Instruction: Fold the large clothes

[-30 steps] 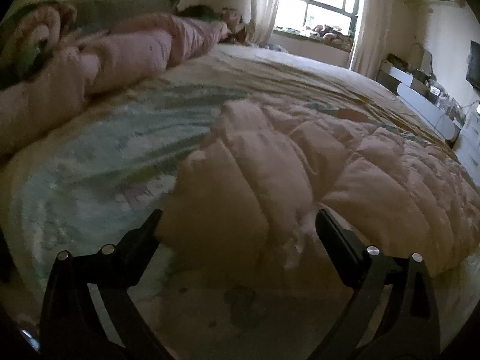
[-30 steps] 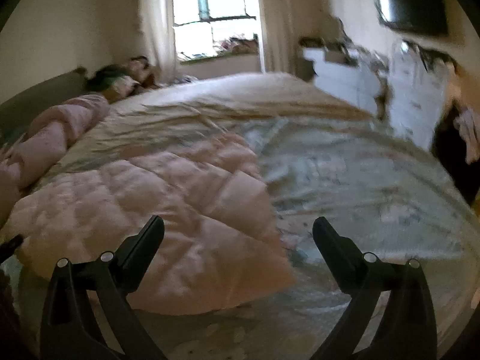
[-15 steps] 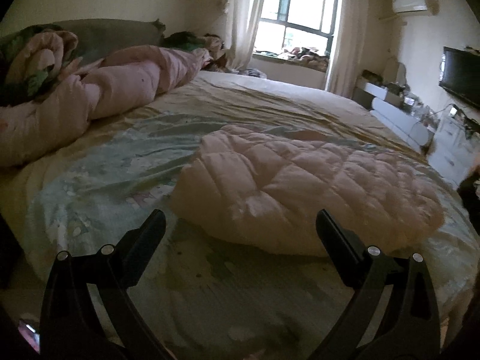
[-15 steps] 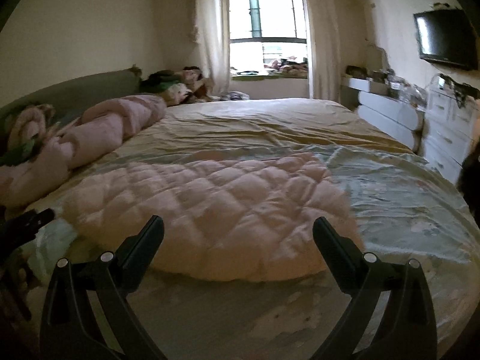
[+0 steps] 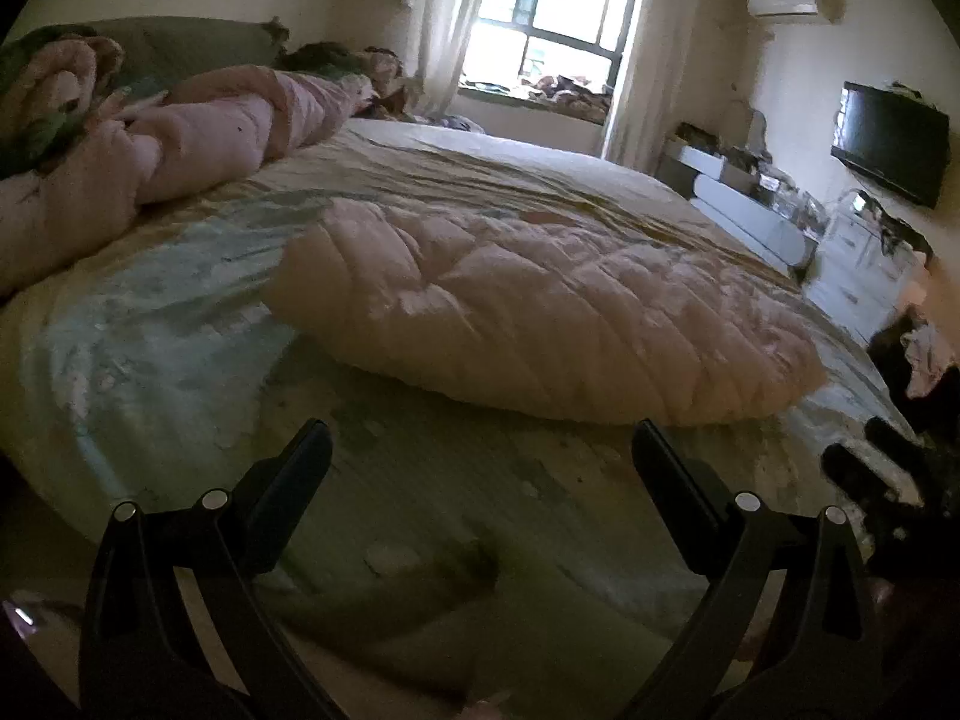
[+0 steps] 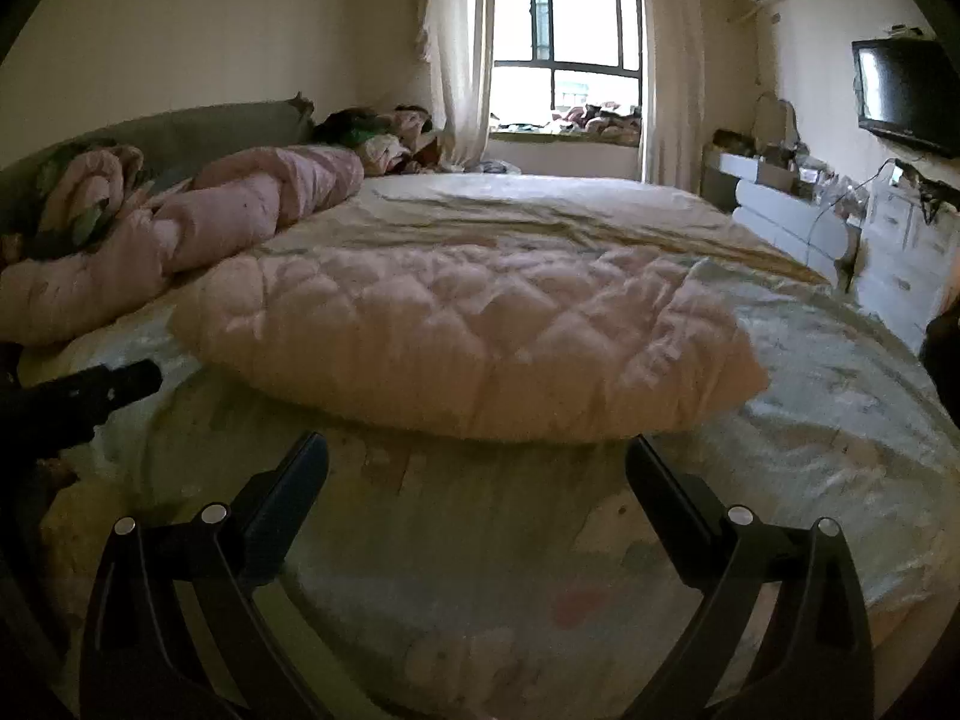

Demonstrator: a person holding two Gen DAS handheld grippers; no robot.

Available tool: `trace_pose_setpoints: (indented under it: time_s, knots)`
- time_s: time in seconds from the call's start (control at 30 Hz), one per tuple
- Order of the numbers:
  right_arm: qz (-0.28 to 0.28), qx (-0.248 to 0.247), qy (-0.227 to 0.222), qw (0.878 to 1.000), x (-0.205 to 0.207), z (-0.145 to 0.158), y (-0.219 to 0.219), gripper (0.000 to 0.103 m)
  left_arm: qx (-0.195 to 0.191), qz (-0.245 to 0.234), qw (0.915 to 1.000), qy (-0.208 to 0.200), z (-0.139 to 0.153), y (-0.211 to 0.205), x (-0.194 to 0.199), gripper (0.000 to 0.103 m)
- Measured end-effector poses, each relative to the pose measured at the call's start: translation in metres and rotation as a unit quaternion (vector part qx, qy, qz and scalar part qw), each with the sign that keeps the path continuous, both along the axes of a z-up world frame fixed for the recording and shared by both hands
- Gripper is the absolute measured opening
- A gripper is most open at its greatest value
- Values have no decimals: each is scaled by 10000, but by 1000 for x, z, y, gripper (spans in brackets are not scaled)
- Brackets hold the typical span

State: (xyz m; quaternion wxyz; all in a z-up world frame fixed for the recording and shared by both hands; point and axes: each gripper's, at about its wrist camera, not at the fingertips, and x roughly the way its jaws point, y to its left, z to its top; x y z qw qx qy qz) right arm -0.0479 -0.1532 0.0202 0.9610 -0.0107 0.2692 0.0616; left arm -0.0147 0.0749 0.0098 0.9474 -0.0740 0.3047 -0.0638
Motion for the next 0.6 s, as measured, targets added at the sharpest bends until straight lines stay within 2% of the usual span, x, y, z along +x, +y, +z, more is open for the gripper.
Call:
trace_pose_setpoints:
  time_s: [0.6]
  knots:
    - [86,-26,49,9999,-3,-2,4,99,103,73,9999,-22,0,-4,-6,94]
